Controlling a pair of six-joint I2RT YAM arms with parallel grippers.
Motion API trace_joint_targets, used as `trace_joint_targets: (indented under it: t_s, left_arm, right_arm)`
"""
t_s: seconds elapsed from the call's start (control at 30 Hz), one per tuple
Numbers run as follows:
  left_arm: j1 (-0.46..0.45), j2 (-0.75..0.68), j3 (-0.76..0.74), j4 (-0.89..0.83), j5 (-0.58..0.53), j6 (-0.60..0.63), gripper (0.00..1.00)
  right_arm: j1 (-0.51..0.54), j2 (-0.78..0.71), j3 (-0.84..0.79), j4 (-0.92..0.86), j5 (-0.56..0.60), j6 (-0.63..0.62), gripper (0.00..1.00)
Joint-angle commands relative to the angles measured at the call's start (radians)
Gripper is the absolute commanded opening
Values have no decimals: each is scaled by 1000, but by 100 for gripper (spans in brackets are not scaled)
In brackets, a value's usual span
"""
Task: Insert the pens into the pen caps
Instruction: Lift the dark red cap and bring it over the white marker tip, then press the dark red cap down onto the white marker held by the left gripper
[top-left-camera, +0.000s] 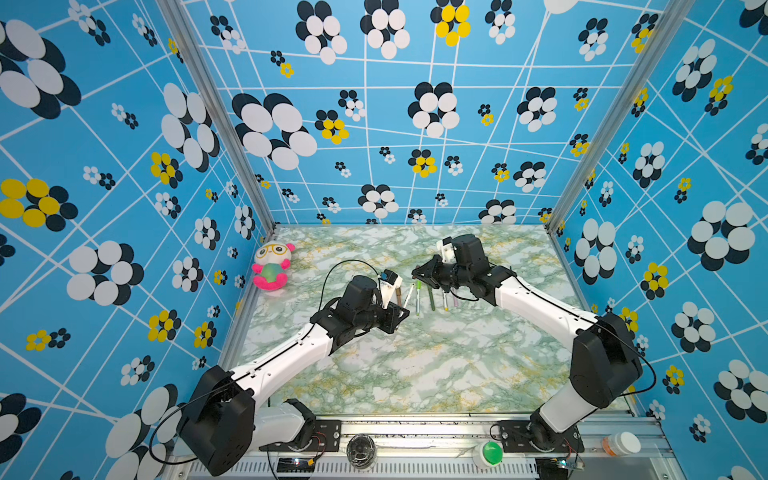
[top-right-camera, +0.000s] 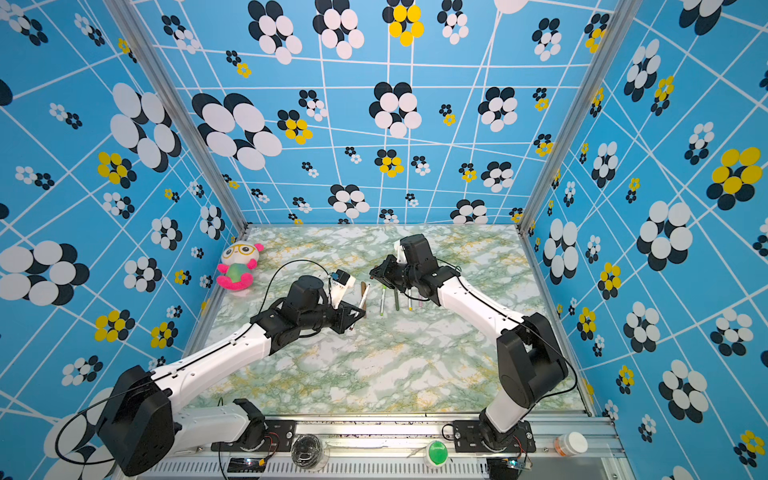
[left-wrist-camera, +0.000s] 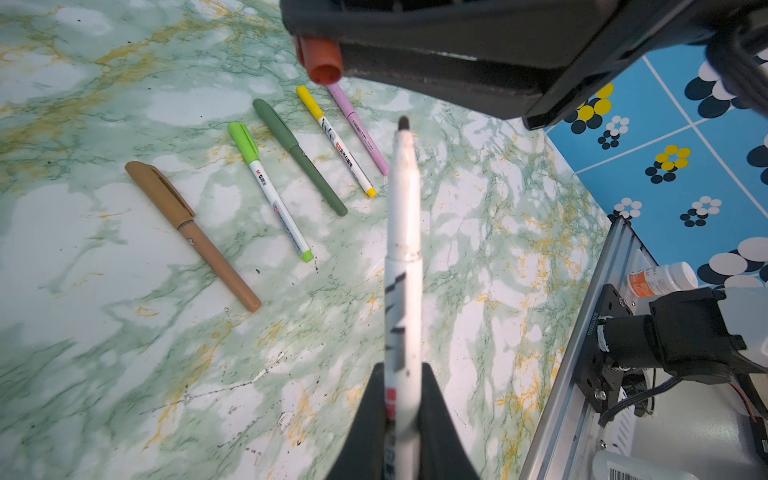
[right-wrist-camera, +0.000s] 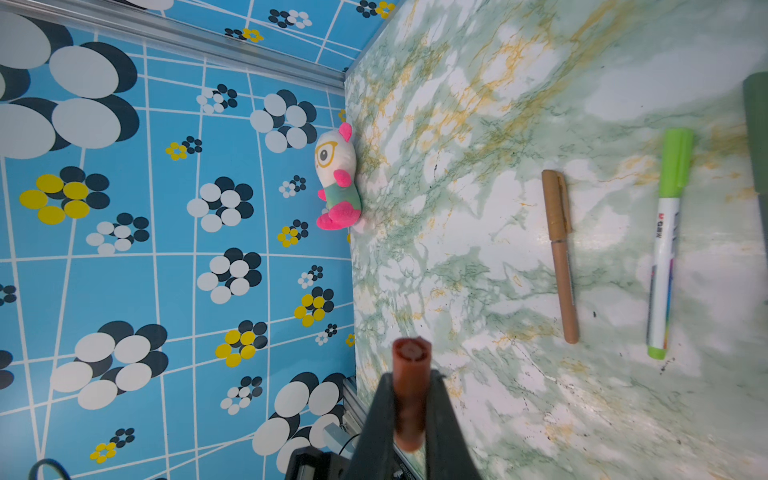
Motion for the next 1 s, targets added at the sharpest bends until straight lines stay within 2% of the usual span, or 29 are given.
trace_joint_targets:
  t_s: [0.0, 0.53, 0.97]
  left_arm:
    - [-7, 5, 20, 1, -19, 4, 0]
    - [-7, 1, 15, 3, -43, -4, 0]
    - [-7, -8, 13, 7, -55, -8, 0]
  right_arm:
    - [10, -13, 10, 22, -22, 7, 0]
    - [20, -55, 0, 30, -22, 11, 0]
    - [38, -50, 7, -34, -4, -38, 0]
